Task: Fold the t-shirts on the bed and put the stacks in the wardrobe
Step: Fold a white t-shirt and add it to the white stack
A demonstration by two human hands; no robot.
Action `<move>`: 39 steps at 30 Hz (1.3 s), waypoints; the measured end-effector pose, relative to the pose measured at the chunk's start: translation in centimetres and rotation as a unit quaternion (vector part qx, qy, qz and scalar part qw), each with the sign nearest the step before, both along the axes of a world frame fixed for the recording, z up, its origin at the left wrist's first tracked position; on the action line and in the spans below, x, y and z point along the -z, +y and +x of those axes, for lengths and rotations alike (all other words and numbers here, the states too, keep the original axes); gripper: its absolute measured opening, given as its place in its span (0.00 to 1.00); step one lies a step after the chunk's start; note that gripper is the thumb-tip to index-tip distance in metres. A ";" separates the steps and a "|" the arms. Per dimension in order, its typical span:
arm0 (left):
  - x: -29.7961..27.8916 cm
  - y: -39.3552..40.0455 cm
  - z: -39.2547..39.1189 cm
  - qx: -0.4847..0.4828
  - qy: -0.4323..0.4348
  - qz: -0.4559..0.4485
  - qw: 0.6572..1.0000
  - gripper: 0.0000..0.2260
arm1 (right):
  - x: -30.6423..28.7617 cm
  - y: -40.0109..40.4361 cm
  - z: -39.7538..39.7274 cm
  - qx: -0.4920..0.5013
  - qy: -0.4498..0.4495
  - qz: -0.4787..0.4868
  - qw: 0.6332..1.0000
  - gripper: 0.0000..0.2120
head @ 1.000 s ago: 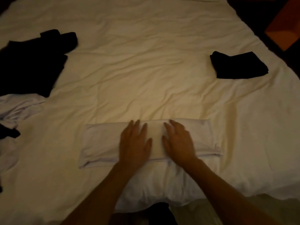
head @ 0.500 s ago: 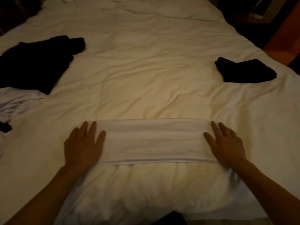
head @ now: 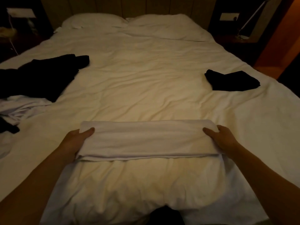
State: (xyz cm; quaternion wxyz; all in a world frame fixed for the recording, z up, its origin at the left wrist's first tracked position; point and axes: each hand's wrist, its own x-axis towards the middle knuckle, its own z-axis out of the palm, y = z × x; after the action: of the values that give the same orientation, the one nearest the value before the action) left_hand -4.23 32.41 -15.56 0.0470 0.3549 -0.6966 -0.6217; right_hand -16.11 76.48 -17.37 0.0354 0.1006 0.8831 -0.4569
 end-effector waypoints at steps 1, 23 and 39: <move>-0.1 -0.1 0.0 -0.010 0.025 0.004 1.000 0.26 | -0.3 0.1 0.0 0.002 0.027 -0.015 1.000 0.23; 4.3 16.7 -5.2 0.307 -0.010 -0.549 0.777 0.37 | -0.1 0.9 3.5 0.038 -0.057 -0.168 0.983 0.14; 4.9 14.6 -4.9 0.328 -0.007 -0.544 0.772 0.20 | -9.3 -10.2 3.9 0.004 0.087 -0.348 0.933 0.09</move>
State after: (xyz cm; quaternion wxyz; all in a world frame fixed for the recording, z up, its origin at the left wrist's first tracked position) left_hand -9.14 46.98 -20.45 0.0206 0.0239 -0.9930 -0.1142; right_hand -12.18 66.30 -8.06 -0.0105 0.0450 0.6681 -0.7427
